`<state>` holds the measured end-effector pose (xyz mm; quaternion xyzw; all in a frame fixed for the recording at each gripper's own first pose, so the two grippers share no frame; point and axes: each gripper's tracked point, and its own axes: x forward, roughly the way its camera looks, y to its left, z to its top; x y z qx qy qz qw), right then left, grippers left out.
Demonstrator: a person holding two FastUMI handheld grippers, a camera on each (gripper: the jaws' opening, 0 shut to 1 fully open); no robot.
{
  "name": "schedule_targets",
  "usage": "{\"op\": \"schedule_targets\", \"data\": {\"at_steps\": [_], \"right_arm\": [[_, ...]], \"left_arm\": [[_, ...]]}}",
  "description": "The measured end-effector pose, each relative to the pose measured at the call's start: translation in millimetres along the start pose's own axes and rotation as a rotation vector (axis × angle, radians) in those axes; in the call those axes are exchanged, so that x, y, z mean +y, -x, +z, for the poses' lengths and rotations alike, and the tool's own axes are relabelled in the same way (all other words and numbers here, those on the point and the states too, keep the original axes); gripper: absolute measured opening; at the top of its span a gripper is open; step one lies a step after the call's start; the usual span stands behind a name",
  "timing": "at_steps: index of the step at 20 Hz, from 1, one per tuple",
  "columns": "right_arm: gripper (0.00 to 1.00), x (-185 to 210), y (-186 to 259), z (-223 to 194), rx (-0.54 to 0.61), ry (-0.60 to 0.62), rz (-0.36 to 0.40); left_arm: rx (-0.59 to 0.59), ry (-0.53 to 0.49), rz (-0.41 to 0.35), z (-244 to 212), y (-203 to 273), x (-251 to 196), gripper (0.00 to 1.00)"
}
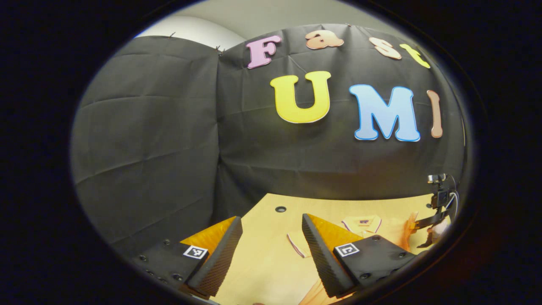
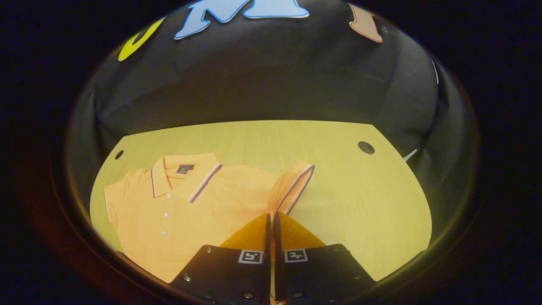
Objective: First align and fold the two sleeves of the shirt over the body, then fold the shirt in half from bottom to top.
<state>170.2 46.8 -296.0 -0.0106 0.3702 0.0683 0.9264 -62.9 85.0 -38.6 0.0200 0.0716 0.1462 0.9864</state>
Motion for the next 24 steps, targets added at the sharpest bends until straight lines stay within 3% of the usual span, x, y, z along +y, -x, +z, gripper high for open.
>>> {"op": "schedule_targets", "data": {"at_steps": [5, 10, 17, 21, 22, 23, 24], "right_arm": [[0.04, 57.0, 7.9, 7.0, -0.029, 0.105, 0.089], [0.04, 105.3, 3.7, -11.9, 0.008, 0.2, 0.16], [0.04, 123.7, -14.1, -43.7, 0.097, 0.253, 0.162], [0.16, 127.1, -10.1, -50.4, 0.124, 0.248, 0.179], [0.29, 125.5, -10.8, -51.2, 0.119, 0.252, 0.173], [0.32, 123.4, -8.0, -49.0, 0.11, 0.256, 0.167], [0.49, 122.9, -4.1, -49.6, 0.107, 0.254, 0.165]], "left_arm": [[0.001, 0.006, 0.02, -2.1, -0.3, 5.4, 0.94], [0.004, 0.009, 0.053, -12.4, 7.7, 30.5, 0.94], [0.019, 0.007, 0.091, -20.4, 8.5, 48.5, 0.94], [0.022, 0.008, 0.089, -23.1, 6.0, 51.4, 0.94], [0.022, 0.009, 0.085, -24.3, 5.1, 51.1, 0.94], [0.023, 0.009, 0.081, -25.2, 4.2, 50.8, 0.94], [0.023, 0.008, 0.075, -24.0, 1.9, 49.3, 0.94]]}}
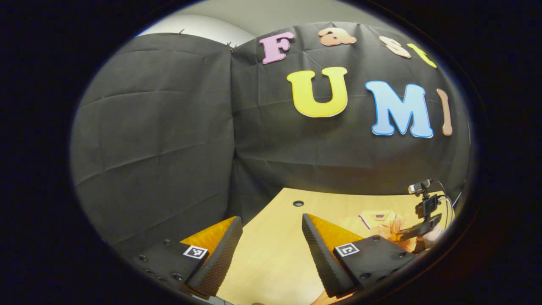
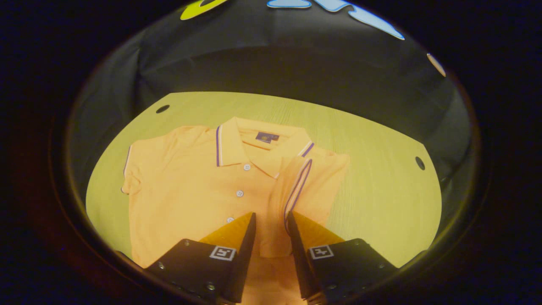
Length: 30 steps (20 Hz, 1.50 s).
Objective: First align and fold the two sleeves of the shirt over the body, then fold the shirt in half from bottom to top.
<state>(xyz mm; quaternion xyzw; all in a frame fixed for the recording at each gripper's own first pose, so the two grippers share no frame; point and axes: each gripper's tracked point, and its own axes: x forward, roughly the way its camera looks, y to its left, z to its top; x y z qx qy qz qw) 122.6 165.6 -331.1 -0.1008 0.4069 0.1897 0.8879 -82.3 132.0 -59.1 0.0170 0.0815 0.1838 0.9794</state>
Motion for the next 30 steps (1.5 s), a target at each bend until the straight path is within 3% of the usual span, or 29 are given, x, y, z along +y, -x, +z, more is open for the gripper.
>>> {"op": "schedule_targets", "data": {"at_steps": [6, 17, 24, 30], "right_arm": [[0.51, -12.5, 43.5, 11.4, -0.095, -0.052, -0.032], [0.51, -19.2, 169.2, 40.4, -0.324, -0.155, -0.035], [0.51, -14.5, 224.9, 28.6, -0.363, -0.226, -0.026], [0.51, -34.5, 254.9, 8.8, -0.358, -0.3, -0.087]], "left_arm": [[0.01, 0.005, -0.06, -2.3, -12.7, -20.1, 0.94], [0.054, 0.028, -0.204, -26.1, -71.2, -65.9, 0.94], [0.142, 0.028, -0.273, -67.2, -135.6, -105.0, 0.94], [0.253, 0.013, -0.31, -123.1, -182.8, -143.5, 0.94]]}}
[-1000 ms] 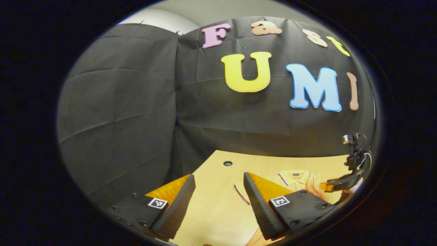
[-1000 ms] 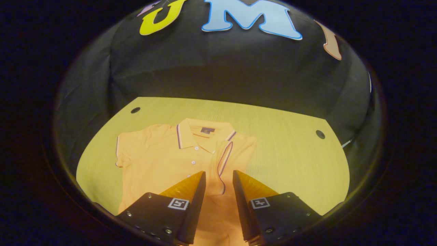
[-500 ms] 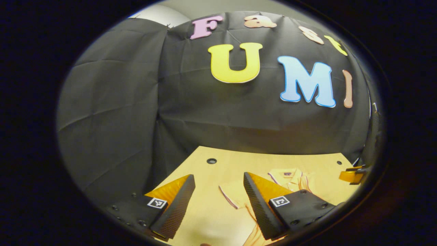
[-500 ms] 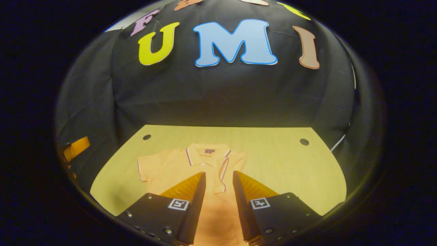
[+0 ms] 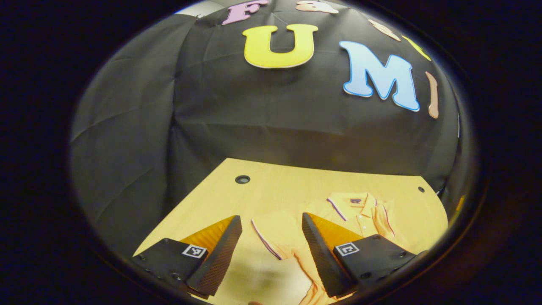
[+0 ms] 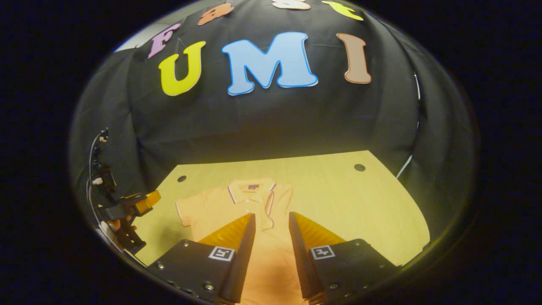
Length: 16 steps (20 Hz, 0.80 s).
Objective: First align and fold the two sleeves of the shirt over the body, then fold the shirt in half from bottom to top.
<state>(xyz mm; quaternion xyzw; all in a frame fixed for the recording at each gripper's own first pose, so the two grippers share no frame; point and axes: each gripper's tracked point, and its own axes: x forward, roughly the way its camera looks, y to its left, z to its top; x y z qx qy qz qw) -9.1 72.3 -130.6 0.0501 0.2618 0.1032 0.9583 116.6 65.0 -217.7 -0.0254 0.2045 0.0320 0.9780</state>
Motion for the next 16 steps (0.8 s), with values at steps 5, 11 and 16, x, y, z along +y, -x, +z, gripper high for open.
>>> {"op": "schedule_targets", "data": {"at_steps": [5, 11, 16], "right_arm": [[0.51, -30.7, 20.2, -7.0, 0.007, -0.025, -0.085], [0.51, -60.9, 36.8, -12.3, 0.01, -0.065, -0.171], [0.51, -66.8, 40.5, -18.8, 0.022, -0.082, -0.196]], "left_arm": [[0.106, 0.019, 0.019, -45.6, -50.2, -6.4, 0.94], [0.208, 0.019, 0.044, -82.5, -78.2, -4.0, 0.94], [0.271, 0.044, 0.067, -111.1, -91.8, -2.1, 0.94]]}}
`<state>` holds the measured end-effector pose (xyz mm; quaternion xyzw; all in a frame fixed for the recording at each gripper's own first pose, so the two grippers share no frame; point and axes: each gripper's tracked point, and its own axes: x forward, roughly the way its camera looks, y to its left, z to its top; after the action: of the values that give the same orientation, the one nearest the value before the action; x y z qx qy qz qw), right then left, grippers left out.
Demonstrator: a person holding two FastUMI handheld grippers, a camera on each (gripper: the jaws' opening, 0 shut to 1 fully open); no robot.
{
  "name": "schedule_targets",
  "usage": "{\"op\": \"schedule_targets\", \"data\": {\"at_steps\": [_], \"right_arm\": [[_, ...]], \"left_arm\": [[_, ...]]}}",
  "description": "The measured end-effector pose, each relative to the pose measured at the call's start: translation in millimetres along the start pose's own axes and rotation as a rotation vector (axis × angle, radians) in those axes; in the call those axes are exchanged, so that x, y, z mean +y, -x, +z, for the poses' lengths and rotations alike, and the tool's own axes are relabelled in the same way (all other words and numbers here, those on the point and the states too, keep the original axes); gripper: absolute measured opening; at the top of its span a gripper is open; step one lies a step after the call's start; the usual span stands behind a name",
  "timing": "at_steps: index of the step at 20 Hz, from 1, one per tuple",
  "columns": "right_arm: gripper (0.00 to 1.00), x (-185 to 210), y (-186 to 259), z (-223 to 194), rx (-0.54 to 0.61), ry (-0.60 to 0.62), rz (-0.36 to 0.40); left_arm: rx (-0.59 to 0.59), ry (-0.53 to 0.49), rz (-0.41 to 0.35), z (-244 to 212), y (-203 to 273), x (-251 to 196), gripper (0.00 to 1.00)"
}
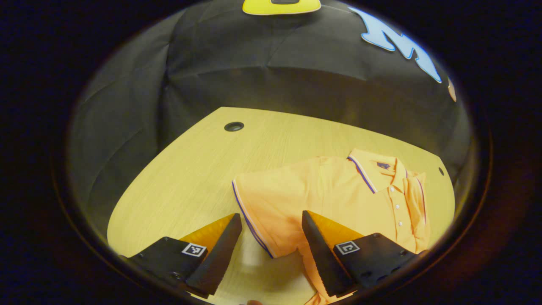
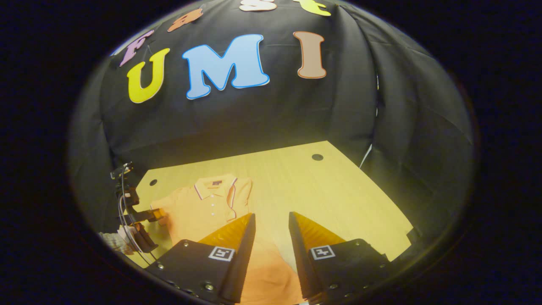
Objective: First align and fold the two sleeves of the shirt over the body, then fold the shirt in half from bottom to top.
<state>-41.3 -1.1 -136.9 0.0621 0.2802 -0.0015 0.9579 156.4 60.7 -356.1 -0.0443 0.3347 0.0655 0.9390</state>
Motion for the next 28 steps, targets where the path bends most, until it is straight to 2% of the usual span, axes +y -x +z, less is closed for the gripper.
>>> {"op": "schedule_targets", "data": {"at_steps": [3, 7, 9, 10, 11, 13, 14, 16, 17, 22, 28], "right_arm": [[0.51, 1.4, -1.2, -0.5, 0.005, 0.002, 0.001], [0.51, 3.2, -3.7, -4.8, 0.019, 0.003, 0.006], [0.51, 4.6, -4.0, -6.6, 0.024, 0.005, 0.01], [0.51, 4.7, -4.9, -7.6, 0.024, 0.007, 0.011], [0.51, 4.8, -4.6, -7.0, 0.023, 0.009, 0.012], [0.51, 4.6, -5.2, -8.7, 0.027, 0.009, 0.017], [0.51, 4.6, -4.7, -10.8, 0.03, 0.006, 0.019], [0.51, 3.5, -3.7, -12.1, 0.029, -0.004, 0.02], [0.51, 3.2, -3.7, -12.6, 0.031, -0.005, 0.02], [0.51, 1.0, 0.1, -17.5, 0.029, -0.016, 0.018], [0.51, -3.3, 1.3, -20.6, 0.027, -0.027, 0.016]], "left_arm": [[0.052, 0.024, 0.024, -16.2, -6.7, 5.1, 0.95], [0.064, -0.017, 0.06, -20.4, -9.6, 6.5, 0.95], [0.058, -0.019, 0.059, -17.9, -10.9, 1.6, 0.92], [0.053, -0.017, 0.061, -18.1, -11.5, 1.3, 0.73], [0.05, -0.013, 0.063, -17.3, -11.2, 1.5, 0.72], [0.045, 0.001, 0.064, -15.5, -11.5, 0.1, 0.41], [0.045, -0.009, 0.071, -17.5, -12.7, 2.0, 0.38], [0.049, -0.028, 0.078, -15.7, -12.1, -0.9, 0.16], [0.053, -0.042, 0.084, -15.3, -11.3, -1.0, 0.09], [0.073, -0.109, 0.091, -12.9, -9.1, -10.1, 0.08], [-0.051, -0.234, 0.039, 30.4, 11.7, -52.5, 0.09]]}}
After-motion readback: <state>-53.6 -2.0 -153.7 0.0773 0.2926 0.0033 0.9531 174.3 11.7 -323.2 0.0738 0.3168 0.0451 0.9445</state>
